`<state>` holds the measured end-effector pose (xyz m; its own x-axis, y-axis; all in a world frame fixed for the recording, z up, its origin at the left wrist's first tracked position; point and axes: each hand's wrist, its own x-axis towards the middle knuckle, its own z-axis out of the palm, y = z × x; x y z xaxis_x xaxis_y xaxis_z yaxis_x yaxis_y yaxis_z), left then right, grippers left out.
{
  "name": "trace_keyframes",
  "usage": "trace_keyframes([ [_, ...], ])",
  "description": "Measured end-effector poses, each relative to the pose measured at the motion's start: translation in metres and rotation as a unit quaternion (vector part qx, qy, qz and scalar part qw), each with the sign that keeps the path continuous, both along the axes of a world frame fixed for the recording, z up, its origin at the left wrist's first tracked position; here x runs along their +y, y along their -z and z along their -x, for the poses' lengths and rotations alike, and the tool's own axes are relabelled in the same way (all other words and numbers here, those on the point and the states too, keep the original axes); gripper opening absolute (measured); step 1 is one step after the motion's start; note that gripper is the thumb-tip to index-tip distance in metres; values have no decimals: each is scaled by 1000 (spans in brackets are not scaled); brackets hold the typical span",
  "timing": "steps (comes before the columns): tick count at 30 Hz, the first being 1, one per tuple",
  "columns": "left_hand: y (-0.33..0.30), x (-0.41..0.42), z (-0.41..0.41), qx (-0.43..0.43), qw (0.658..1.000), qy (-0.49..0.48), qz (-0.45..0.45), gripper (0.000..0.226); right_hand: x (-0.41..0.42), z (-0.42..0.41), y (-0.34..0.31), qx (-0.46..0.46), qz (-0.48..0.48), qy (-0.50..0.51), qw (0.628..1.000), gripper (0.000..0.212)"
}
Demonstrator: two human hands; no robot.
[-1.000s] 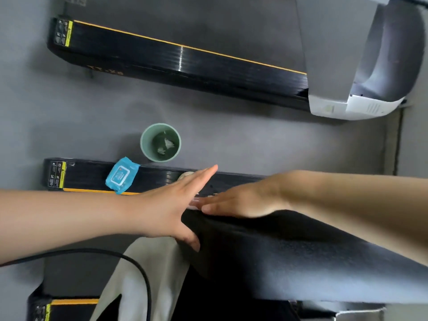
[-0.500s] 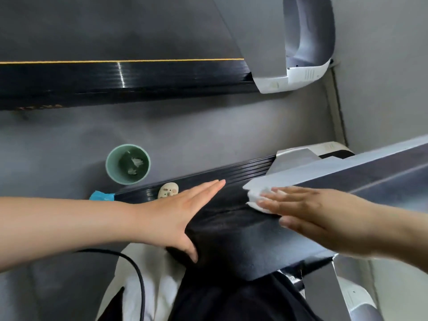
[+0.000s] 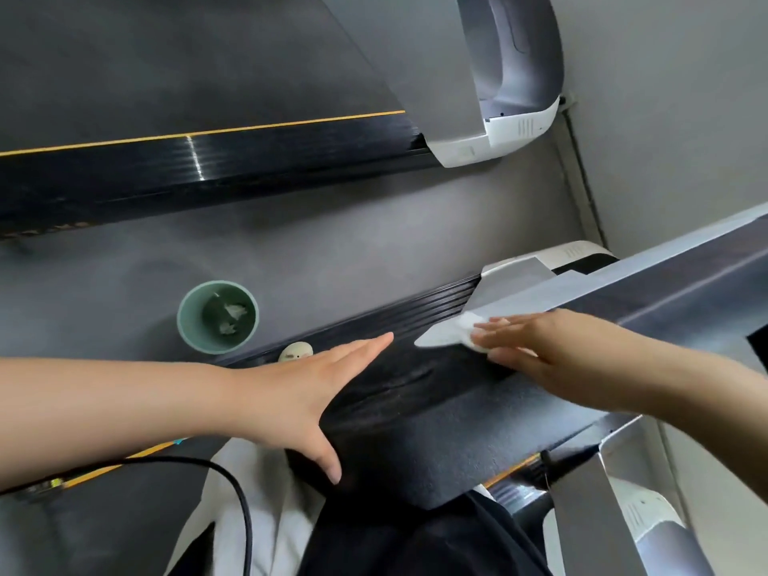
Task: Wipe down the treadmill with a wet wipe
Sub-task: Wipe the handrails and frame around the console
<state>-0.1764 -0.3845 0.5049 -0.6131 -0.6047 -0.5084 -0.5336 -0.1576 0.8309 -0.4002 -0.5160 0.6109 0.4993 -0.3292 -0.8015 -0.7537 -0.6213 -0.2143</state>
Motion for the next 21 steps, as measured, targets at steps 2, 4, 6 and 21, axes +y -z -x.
trace_keyframes([
  [2,4,1,1,2,1000,0,-2,130,12,-13,0,-72,-63,39,995,30],
  [4,9,1,1,6,1000,3,-3,132,5,-17,1,-83,-59,56,993,24],
  [6,13,1,1,13,1000,14,-18,132,-9,-12,5,-118,16,57,991,31],
  [21,20,11,0,-23,992,-24,-121,135,42,-66,25,61,-120,-88,987,42],
])
